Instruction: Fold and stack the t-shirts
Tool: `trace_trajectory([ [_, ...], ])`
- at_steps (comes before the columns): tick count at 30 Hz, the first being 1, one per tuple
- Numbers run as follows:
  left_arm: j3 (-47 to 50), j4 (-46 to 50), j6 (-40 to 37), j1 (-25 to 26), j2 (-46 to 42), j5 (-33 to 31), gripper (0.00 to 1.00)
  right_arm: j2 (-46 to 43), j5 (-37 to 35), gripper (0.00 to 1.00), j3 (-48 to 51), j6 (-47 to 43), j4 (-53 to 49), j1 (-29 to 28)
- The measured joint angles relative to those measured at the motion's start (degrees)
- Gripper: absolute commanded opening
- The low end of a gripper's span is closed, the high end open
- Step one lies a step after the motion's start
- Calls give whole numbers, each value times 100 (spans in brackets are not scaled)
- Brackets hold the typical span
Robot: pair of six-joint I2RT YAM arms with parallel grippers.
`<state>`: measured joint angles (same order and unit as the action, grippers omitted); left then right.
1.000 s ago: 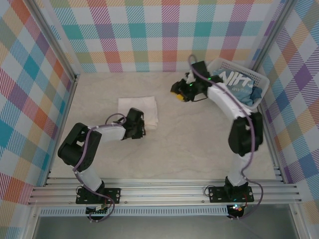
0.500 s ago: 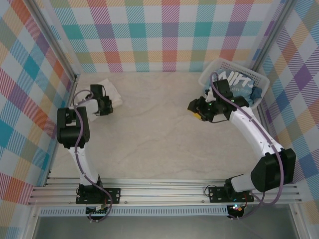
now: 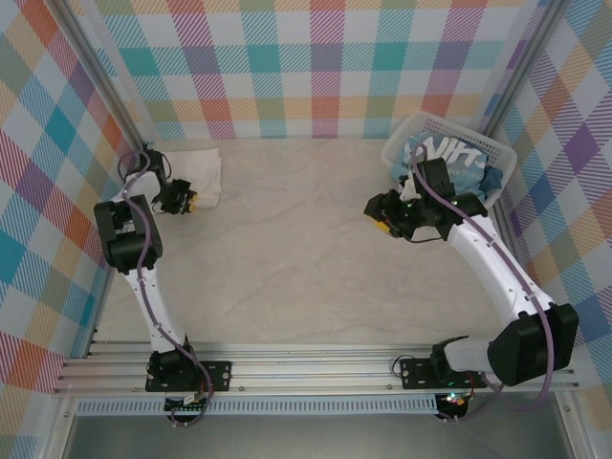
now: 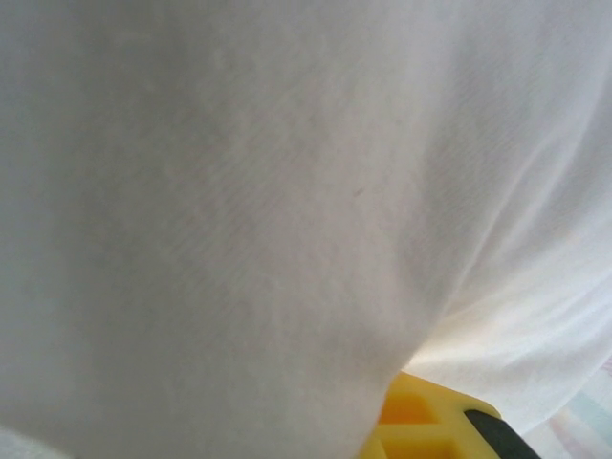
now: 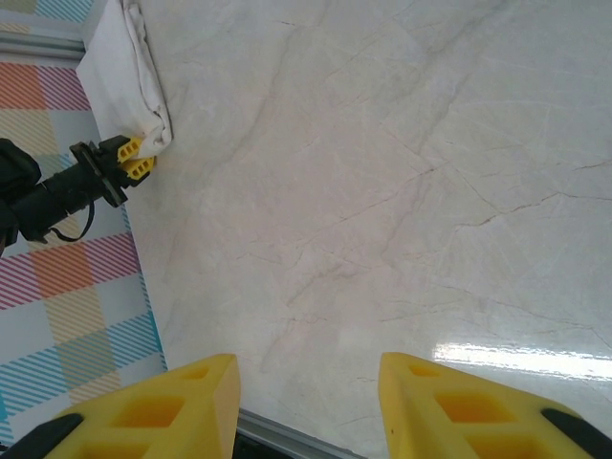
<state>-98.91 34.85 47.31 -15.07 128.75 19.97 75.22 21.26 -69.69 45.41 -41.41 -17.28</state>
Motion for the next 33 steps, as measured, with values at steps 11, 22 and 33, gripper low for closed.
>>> trace_trajectory([
  [11,-1598,787,-175,-9,863,46,23,155,63,42,0,20,11,-7],
  [22,-1082,756,-136,0,334,101,99,2,63,48,39,17,-11,-35],
  [33,122,662,44,448,-3346,-745,75,-393,-671,100,223,-254,363,-33],
])
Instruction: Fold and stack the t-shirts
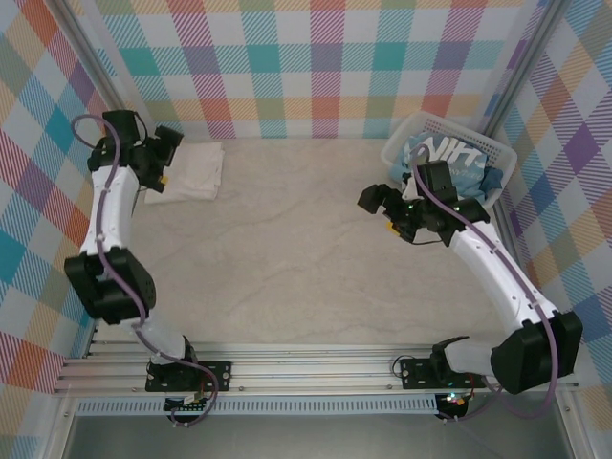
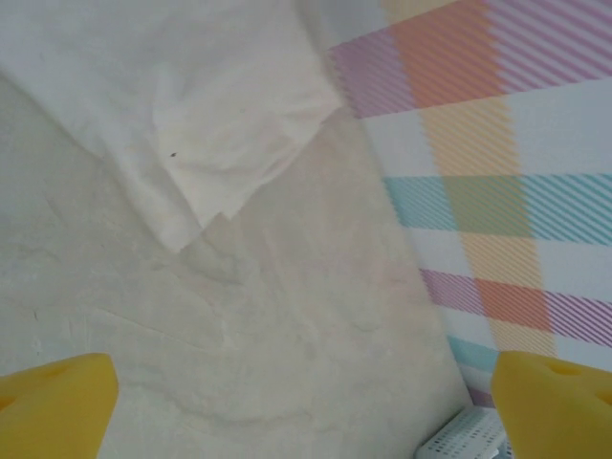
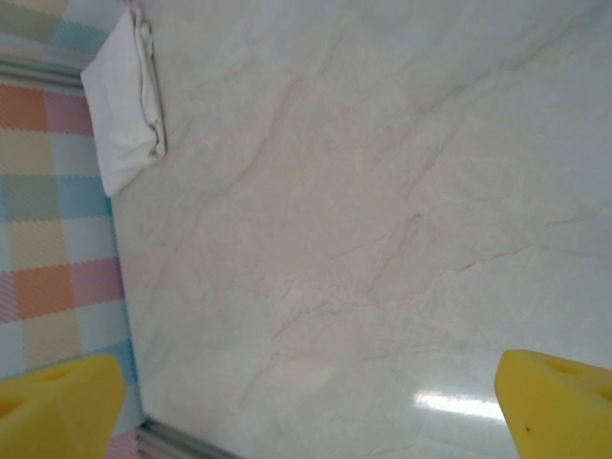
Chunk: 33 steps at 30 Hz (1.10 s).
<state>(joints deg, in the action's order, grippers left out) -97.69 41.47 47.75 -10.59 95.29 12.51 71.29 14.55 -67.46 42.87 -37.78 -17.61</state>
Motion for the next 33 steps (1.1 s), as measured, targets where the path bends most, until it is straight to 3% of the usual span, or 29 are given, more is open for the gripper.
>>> trace_trajectory([
  [1,50,68,-24,76,-308,-225,63,-149,-221,100,35,-50,0,-2],
  [3,389,46,-138,188,-807,-516,60,-518,-678,100,144,-229,-4,0],
  [5,896,164,-295,223,-1257,-822,74,-839,-1086,100,205,-424,-76,0],
  [6,1161,256,-426,273,-1436,-1029,96,-973,-1364,100,212,-503,-144,0],
  [7,1414,315,-553,304,-1580,-1228,100,-1060,-1661,100,212,-568,-227,0],
  [12,3082,164,-951,905,-2680,-2037,100,-1204,-2835,100,782,-748,-341,9],
  [16,5379,-951,-918,1401,-5045,-2975,100,-1528,-3327,100,2074,-1056,66,76],
  [19,6402,-1598,-1373,1392,-6048,-3716,100,-1899,-3609,100,2953,-1401,608,94],
  [24,6769,-2304,-2485,1399,-5071,-4159,100,-1886,-3993,100,3515,-2144,1537,129],
  [33,6931,-4172,-3652,1460,-3578,-3648,100,-577,-4002,100,3499,-3034,2935,229],
])
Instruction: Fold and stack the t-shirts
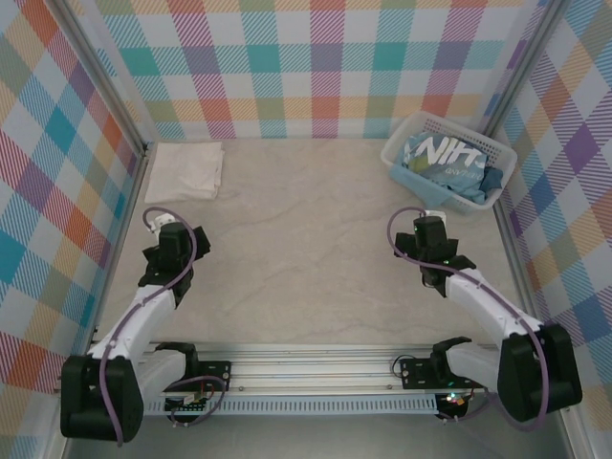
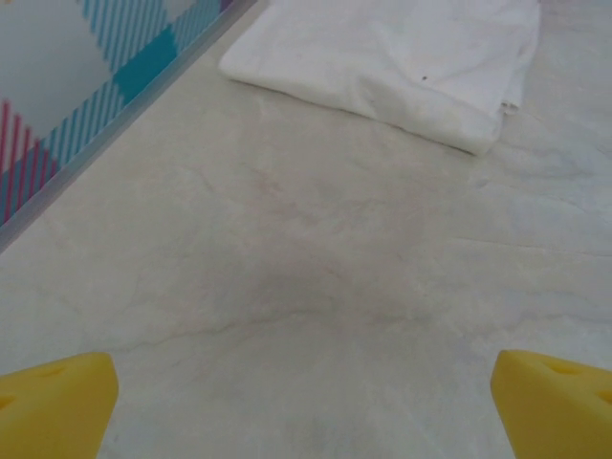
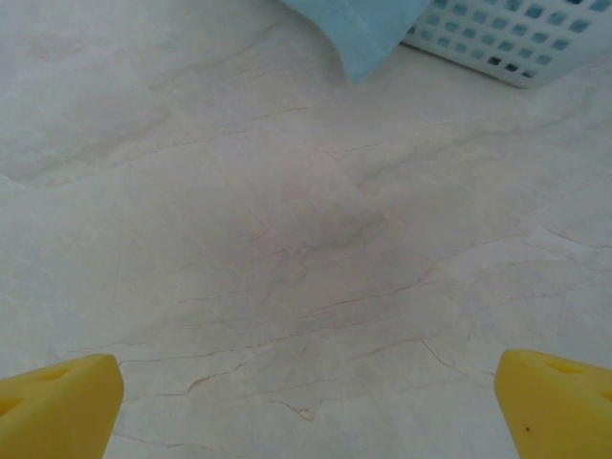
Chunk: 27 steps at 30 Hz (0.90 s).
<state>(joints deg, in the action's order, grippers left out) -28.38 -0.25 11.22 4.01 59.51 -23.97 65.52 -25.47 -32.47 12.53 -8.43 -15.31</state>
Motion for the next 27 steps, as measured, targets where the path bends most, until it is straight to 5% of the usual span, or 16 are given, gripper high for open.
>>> trace_trajectory([
  [15,562,-3967,-787,35,2754,610,100,1434,870,100,404,-667,2822,1134],
  [27,638,-4601,-940,101,3042,782,100,2205,1508,100,957,-896,5139,1318],
])
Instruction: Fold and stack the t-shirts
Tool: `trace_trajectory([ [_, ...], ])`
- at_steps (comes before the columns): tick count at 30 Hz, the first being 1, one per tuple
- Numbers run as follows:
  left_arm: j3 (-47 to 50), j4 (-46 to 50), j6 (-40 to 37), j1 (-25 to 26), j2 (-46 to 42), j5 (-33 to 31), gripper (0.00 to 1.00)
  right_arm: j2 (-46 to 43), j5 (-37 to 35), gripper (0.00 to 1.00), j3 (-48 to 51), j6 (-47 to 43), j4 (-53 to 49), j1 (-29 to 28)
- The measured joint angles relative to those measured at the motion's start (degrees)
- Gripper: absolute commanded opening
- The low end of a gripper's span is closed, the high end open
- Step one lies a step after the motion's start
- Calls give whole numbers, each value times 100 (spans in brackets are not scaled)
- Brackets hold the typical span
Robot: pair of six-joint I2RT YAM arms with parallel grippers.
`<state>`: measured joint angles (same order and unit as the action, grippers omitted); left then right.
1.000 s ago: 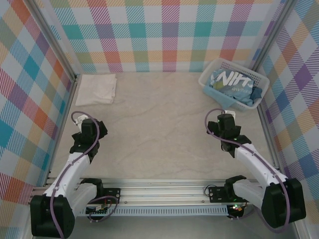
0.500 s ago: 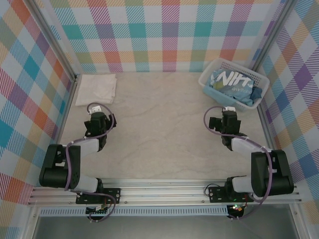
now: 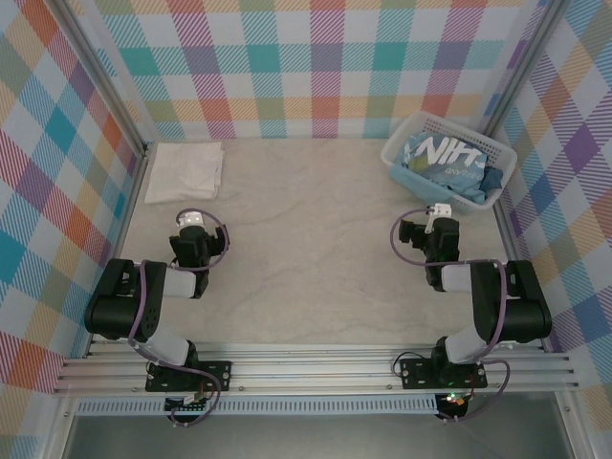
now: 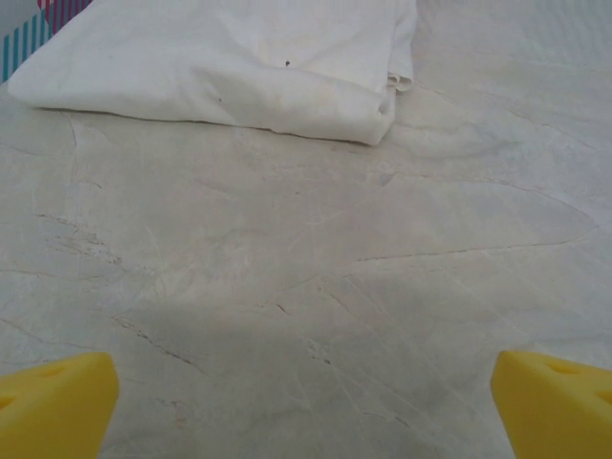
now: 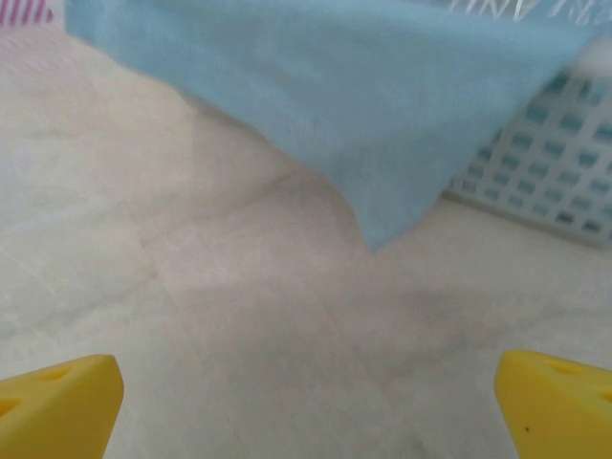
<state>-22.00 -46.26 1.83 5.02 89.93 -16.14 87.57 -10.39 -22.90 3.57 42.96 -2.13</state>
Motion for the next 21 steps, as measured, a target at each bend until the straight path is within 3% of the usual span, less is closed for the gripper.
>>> trace_trajectory([
  [15,0,-46,-17,0,0,24,100,50,90,100,76,-2,501,31],
  [21,0,-46,-17,0,0,26,100,50,439,100,70,-114,483,52],
])
